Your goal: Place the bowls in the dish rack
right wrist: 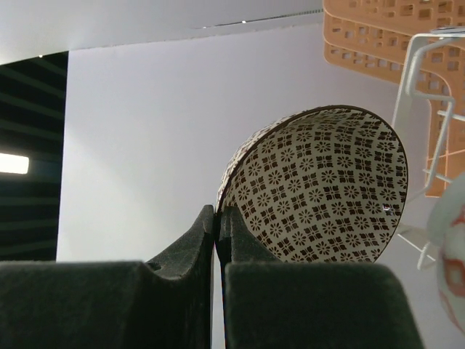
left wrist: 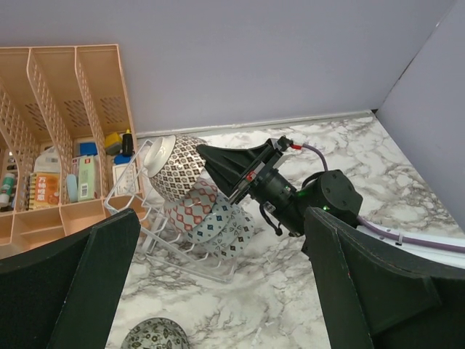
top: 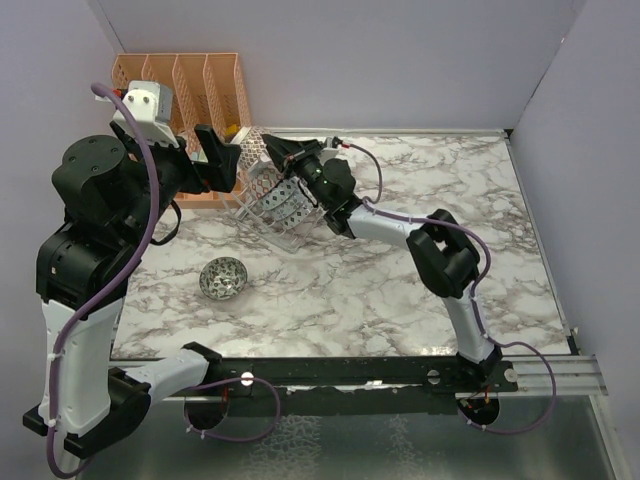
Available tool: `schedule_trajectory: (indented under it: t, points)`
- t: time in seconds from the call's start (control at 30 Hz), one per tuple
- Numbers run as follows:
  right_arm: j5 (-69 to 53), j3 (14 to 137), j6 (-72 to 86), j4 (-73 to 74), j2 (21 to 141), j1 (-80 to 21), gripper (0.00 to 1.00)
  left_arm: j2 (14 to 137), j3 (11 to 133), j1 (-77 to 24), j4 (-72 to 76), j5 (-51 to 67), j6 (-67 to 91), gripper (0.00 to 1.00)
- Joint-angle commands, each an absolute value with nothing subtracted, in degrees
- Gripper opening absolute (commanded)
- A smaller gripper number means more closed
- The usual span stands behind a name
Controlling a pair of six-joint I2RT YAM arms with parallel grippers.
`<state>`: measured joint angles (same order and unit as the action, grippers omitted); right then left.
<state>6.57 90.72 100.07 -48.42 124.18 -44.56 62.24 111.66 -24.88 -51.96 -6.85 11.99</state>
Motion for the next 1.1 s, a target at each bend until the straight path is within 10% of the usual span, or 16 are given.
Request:
schedule_trajectory:
  t: [0.0,0.67,1.07]
  points:
    - [8.3,90.9,102.7,-53.4,126.0,-44.6,0.01,61.4,111.6,-25.1,-51.7,-6.0,11.0,0.99]
    - [5.0,89.4,106.0,-53.5,130.0,-44.6,0.06,61.3,110.8,-25.3,-51.8,-6.5,11.0,0.99]
    - [4.2,86.6,106.3,-49.2,126.0,-44.6,0.40,61.6,111.3,-25.4,-51.5,-6.7,11.1,0.99]
